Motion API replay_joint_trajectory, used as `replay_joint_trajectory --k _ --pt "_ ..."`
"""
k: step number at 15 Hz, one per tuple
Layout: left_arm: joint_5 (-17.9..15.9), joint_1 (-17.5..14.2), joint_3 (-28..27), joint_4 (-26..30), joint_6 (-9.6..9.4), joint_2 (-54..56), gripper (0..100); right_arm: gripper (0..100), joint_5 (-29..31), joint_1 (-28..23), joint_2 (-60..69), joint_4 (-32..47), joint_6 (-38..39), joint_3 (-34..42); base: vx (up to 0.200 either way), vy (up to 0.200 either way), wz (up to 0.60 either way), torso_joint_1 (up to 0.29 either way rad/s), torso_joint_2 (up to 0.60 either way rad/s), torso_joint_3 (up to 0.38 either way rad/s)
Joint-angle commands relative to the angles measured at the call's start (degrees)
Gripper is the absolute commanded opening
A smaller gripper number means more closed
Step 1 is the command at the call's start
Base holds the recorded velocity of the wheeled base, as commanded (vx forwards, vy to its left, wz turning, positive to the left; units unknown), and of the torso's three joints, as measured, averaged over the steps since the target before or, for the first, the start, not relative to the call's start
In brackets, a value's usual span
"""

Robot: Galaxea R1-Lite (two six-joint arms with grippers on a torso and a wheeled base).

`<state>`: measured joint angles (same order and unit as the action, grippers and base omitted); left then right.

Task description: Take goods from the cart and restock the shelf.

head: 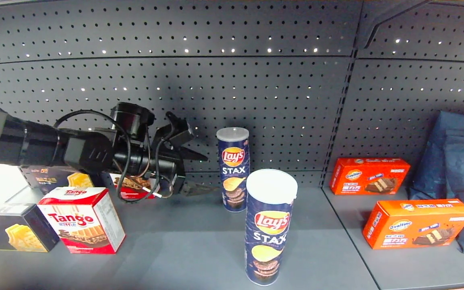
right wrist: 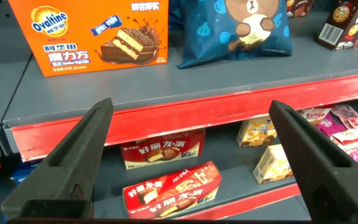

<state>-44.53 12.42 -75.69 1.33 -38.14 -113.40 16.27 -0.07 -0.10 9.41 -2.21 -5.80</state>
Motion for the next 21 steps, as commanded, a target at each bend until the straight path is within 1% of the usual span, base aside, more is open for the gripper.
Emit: replay_joint_trajectory --k 1,2,3,4,5,6,7,8,9,11,12,13,14,17,19,21 --pt "3.8 0.0 4.2 -0.2 0.09 5.7 100 100 0.0 0.0 -0.1 0.0 0.0 0.0 0.000 0.000 0.00 0.000 0.00 0.000" --pt "9.0 0.3 5.0 -0.2 0.09 6.8 100 100 0.0 0.0 -0.1 0.0 0.0 0.0 0.000 0.000 0.00 0.000 0.00 0.000" --pt "16.9 1.1 5.9 -0.1 0.53 7.8 100 100 0.0 0.0 -0.1 0.0 -0.1 0.0 0.000 0.000 0.00 0.000 0.00 0.000" --pt "20.5 1.9 6.3 -0.2 0.79 8.3 100 100 0.0 0.0 -0.1 0.0 -0.2 0.0 0.000 0.000 0.00 0.000 0.00 0.000" --pt "21.5 2.0 6.3 -0.2 0.88 8.3 100 100 0.0 0.0 -0.1 0.0 -0.2 0.0 0.000 0.000 0.00 0.000 0.00 0.000" --pt "26.0 2.0 7.0 -3.3 1.14 8.2 100 100 0.0 0.0 -0.1 0.0 -0.2 0.0 0.000 0.000 0.00 0.000 0.00 0.000" --pt "28.4 2.3 7.2 -6.0 1.23 7.9 100 100 0.0 0.0 -0.1 0.0 -0.2 0.0 0.000 0.000 0.00 0.000 0.00 0.000" --pt "31.0 3.7 7.7 -9.2 1.41 7.0 100 100 -0.1 0.1 -0.1 0.0 -0.2 0.0 0.000 0.000 0.00 0.000 0.00 0.000" --pt "32.2 4.8 8.0 -10.7 2.64 6.2 100 100 -0.1 0.0 -0.1 0.0 -0.2 0.0 0.000 0.000 0.00 0.000 0.00 0.000" --pt "34.6 6.7 8.4 -12.5 6.24 4.8 100 100 0.0 0.0 -0.1 0.0 -0.3 0.0 0.000 0.000 0.00 0.000 0.00 0.000" --pt "36.5 7.7 8.4 -13.3 8.09 4.6 100 100 0.0 0.0 -0.1 0.0 -0.3 0.0 0.000 0.000 0.00 0.000 0.00 0.000" --pt "38.2 8.1 8.3 -13.5 9.05 4.6 100 100 0.0 0.0 -0.1 0.0 -0.3 0.0 0.000 0.000 0.00 0.000 0.00 0.000" --pt "39.3 8.5 8.2 -13.5 9.40 4.6 100 100 0.0 0.1 -0.1 0.0 -0.2 0.0 0.000 0.000 0.00 0.000 0.00 0.000" --pt "40.0 8.8 8.1 -13.5 9.40 4.5 100 100 0.0 0.1 -0.1 0.0 -0.2 0.0 0.000 0.000 0.00 0.000 0.00 0.000" --pt "41.2 9.6 7.7 -13.5 9.49 4.1 100 100 0.0 0.0 -0.1 0.0 -0.2 0.0 0.000 0.000 0.00 0.000 0.00 0.000" --pt "44.6 10.3 7.7 -14.6 9.49 3.7 100 100 0.0 0.0 -0.1 0.0 -0.2 0.0 0.000 0.000 0.00 0.000 0.00 0.000"
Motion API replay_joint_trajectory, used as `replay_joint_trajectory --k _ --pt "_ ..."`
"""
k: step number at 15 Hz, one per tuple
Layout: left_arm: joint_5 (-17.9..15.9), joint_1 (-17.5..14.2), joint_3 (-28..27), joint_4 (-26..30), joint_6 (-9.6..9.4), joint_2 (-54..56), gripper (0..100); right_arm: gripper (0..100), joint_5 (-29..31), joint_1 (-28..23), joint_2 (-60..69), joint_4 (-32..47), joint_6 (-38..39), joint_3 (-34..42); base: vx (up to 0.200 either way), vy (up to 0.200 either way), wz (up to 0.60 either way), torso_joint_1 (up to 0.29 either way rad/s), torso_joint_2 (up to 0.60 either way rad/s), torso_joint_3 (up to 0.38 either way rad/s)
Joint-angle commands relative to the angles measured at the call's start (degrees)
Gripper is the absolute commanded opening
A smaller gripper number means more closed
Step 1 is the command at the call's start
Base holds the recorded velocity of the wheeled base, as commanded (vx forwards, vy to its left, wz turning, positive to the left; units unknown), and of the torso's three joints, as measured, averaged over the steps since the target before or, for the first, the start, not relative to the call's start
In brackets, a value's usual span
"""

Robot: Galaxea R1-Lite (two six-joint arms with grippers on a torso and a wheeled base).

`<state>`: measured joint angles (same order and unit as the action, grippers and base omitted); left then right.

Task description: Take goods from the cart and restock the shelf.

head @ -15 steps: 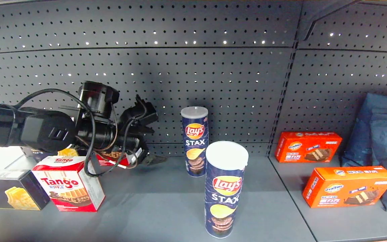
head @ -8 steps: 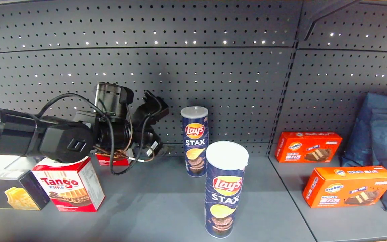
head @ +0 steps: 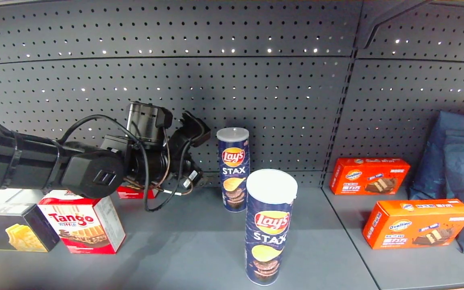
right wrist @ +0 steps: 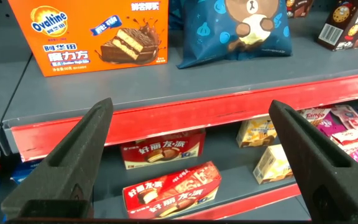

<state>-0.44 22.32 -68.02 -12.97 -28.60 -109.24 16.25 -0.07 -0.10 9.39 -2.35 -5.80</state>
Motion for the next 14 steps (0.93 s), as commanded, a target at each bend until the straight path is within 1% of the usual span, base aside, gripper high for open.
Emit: replay_joint_trajectory --k 1,2,3,5,9,14 --pt "1.9 1.0 0.0 -0.4 0.03 -0.4 100 100 0.0 0.1 -0.1 0.0 0.0 0.0 0.000 0.000 0.00 0.000 0.00 0.000" --pt "3.8 1.5 0.0 -0.4 0.83 -0.4 100 100 0.0 0.0 -0.1 0.0 0.1 0.0 0.000 0.000 0.00 0.000 0.00 0.000" --pt "6.8 2.6 0.0 -0.4 2.32 -0.4 100 100 0.0 0.1 -0.1 0.0 0.1 0.0 0.000 0.000 0.00 0.000 0.00 0.000" --pt "9.1 3.5 -0.1 -0.3 3.55 -0.4 100 100 0.0 0.0 -0.1 0.0 0.2 0.0 0.000 0.000 0.00 0.000 0.00 0.000" --pt "9.5 4.1 -0.3 -0.3 3.55 -1.1 100 100 0.0 0.0 -0.1 0.0 0.2 0.0 0.000 0.000 0.00 0.000 0.00 0.000" --pt "9.6 4.7 -1.9 -0.3 3.64 -2.8 100 100 0.0 0.0 -0.1 0.0 0.3 0.0 0.000 0.000 0.00 0.000 0.00 0.000"
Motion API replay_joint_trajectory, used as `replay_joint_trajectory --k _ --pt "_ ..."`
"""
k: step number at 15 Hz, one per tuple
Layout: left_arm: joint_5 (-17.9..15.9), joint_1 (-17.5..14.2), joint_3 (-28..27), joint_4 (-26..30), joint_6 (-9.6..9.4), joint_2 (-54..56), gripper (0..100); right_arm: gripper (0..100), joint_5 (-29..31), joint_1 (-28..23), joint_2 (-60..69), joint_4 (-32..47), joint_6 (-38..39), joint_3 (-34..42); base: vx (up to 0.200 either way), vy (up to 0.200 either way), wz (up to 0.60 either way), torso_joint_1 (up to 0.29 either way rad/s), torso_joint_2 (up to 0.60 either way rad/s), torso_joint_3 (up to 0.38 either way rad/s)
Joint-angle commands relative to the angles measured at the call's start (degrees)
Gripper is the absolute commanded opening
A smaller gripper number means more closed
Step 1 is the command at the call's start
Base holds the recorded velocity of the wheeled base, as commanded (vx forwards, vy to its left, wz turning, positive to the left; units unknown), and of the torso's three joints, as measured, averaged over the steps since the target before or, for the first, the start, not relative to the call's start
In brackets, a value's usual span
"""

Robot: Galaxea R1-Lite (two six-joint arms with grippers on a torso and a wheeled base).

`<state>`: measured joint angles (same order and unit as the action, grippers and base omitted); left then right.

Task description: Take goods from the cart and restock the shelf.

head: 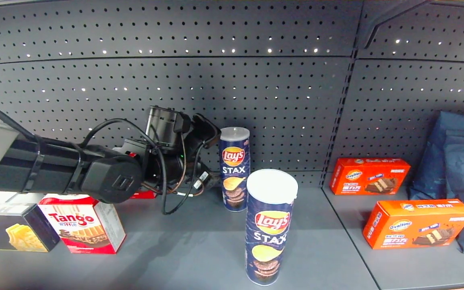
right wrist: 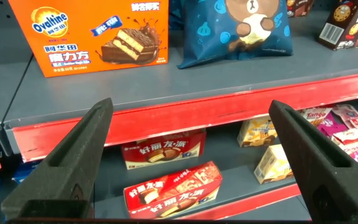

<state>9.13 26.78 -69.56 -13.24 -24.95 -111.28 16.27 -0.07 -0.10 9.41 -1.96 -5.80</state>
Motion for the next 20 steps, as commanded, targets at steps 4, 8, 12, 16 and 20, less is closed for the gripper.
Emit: replay_joint_trajectory --k 4,8,12,16,20 --pt "0.0 1.3 -1.6 0.0 0.43 -2.1 100 100 0.0 0.0 -0.1 0.0 -0.1 0.0 0.000 0.000 0.00 0.000 0.00 0.000" --pt "0.0 1.8 -1.8 0.0 0.78 -2.2 100 100 0.0 0.0 -0.1 0.0 -0.1 0.0 0.000 0.000 0.00 0.000 0.00 0.000" --pt "0.0 1.4 -1.4 0.1 0.78 -1.0 100 100 0.0 0.0 -0.1 0.0 -0.1 0.0 0.000 0.000 0.00 0.000 0.00 0.000" --pt "-0.1 -0.7 2.0 0.7 0.78 7.3 100 100 0.0 0.1 -0.1 0.0 0.3 0.0 0.000 0.000 0.00 0.000 0.00 0.000" --pt "0.0 -2.6 4.3 -3.5 0.87 12.6 100 100 -9.5 1.0 -10.4 0.0 0.6 -10.9 0.000 0.000 0.00 0.000 0.00 0.000"
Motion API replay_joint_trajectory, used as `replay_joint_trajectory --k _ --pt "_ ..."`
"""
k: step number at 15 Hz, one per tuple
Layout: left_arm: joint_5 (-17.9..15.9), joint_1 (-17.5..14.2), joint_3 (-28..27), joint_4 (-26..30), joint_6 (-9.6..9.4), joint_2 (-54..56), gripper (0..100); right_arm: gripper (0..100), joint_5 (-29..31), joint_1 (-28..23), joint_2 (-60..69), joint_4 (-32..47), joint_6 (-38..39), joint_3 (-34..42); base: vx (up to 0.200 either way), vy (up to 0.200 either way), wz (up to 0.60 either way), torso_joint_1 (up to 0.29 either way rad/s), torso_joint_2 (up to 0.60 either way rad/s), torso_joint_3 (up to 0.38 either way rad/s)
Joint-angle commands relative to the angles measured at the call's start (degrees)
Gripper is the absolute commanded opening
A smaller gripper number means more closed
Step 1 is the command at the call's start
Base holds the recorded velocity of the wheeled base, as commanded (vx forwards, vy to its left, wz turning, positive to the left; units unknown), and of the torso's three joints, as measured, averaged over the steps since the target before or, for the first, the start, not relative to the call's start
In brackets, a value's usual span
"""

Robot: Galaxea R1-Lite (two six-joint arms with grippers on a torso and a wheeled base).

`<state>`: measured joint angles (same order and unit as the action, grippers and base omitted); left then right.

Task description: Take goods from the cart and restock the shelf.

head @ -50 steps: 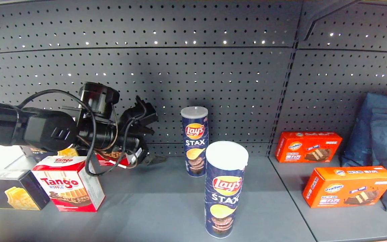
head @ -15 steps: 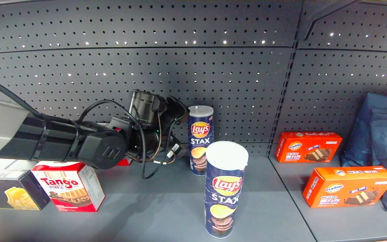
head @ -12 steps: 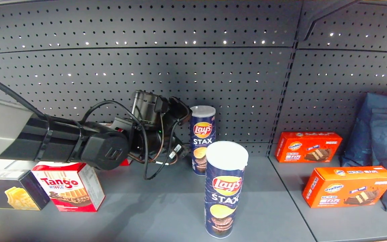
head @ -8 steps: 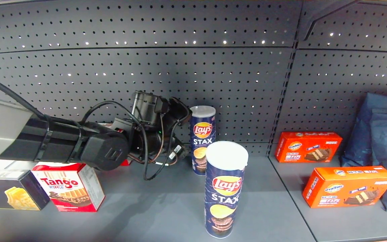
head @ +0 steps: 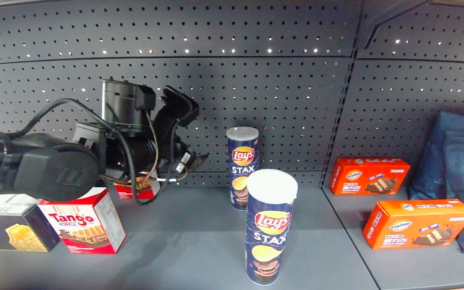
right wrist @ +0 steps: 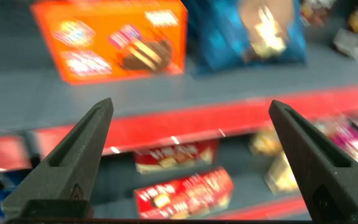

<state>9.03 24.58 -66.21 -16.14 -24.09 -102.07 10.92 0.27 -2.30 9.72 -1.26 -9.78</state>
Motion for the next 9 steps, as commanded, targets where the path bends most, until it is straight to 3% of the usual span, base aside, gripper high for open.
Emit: replay_joint_trajectory --k 1,3,5,9 --pt "0.5 -0.4 2.0 -1.9 0.01 4.5 100 100 -8.8 1.1 -14.2 -0.3 -0.2 -12.6 0.000 0.000 0.00 0.000 0.00 0.000" --pt "1.0 -0.4 5.3 -4.8 0.09 6.1 100 100 -15.0 1.4 -23.4 -0.5 -1.2 -19.4 0.000 0.000 0.00 0.000 0.00 0.000" --pt "0.5 -2.3 13.1 -13.1 2.03 9.4 100 100 -21.0 3.5 -35.8 -1.9 -7.4 -25.5 0.000 0.000 0.00 0.000 0.00 0.000" --pt "-2.3 -8.3 23.3 -14.4 2.03 18.5 100 100 -20.2 15.7 -51.7 -15.9 -8.0 -23.8 0.000 0.000 0.00 0.000 0.00 0.000"
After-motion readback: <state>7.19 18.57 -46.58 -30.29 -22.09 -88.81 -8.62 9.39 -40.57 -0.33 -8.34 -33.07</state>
